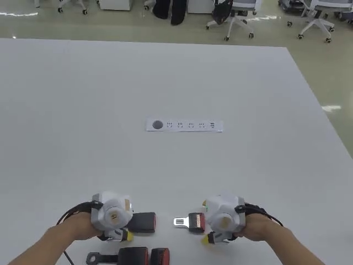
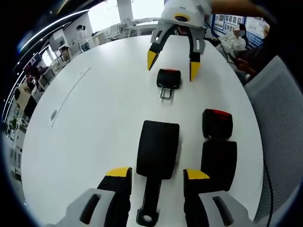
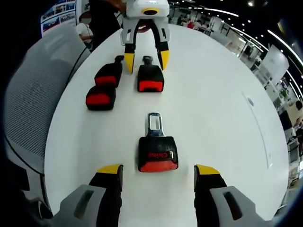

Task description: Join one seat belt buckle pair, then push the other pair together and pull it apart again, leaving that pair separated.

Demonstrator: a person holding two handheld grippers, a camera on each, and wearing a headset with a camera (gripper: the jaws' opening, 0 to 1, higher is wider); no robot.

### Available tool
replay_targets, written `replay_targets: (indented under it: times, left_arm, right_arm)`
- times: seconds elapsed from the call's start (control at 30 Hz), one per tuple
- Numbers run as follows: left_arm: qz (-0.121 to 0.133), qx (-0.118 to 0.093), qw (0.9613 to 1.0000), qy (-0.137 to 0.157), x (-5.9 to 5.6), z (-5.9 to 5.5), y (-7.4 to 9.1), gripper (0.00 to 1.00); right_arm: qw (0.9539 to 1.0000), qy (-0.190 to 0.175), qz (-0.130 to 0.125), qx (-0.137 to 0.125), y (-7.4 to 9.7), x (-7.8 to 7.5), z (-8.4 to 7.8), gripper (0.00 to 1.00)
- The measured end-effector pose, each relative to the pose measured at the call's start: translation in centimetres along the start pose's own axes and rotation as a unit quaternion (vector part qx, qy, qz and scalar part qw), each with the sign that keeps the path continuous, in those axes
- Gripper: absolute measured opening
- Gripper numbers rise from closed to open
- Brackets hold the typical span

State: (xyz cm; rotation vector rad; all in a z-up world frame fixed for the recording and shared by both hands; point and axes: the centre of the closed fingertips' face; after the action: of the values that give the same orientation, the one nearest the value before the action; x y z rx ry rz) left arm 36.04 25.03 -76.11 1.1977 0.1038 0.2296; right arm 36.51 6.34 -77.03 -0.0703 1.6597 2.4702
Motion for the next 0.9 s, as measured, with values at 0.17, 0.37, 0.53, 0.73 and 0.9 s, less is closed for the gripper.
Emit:
replay_targets:
  times: [0.17,0.37,0.53,0.73,0.9]
  left_arm:
    - [0.001,-0.034,0.9979,0.054,0.0,-0.2,0.6,0.47]
    - [0.009,-0.069,0.9930,0.096,0.0,-1.0,1.8,0.50]
    - [0.020,-0.102,0.9858,0.132,-0.6,-1.8,2.7,0.54]
    - [0.036,-0.139,0.9761,0.162,-1.2,-2.8,3.4,0.59]
    - [0.052,-0.159,0.9696,0.178,-1.7,-4.0,3.7,0.65]
  right_arm:
    - [0.9999,-0.011,-0.003,-0.011,0.6,0.1,-0.1,0.63]
    - [0.9989,-0.035,-0.011,-0.028,1.1,0.3,-0.6,0.65]
    - [0.9970,-0.057,-0.021,-0.048,1.8,1.0,-0.8,0.68]
    - [0.9923,-0.092,-0.037,-0.074,2.5,1.4,-0.8,0.75]
    - [0.9870,-0.115,-0.051,-0.100,3.0,2.0,-0.8,0.82]
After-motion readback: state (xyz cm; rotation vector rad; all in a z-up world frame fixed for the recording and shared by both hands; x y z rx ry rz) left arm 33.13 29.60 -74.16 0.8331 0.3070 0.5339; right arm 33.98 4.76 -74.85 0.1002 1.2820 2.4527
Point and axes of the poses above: the centre of the closed fingertips' face, and the gripper's own axes: y roughly backward along the fingers, x roughly to its left, z roughly out of its top, and after that the axes turned 7 degrees about x, right-handed
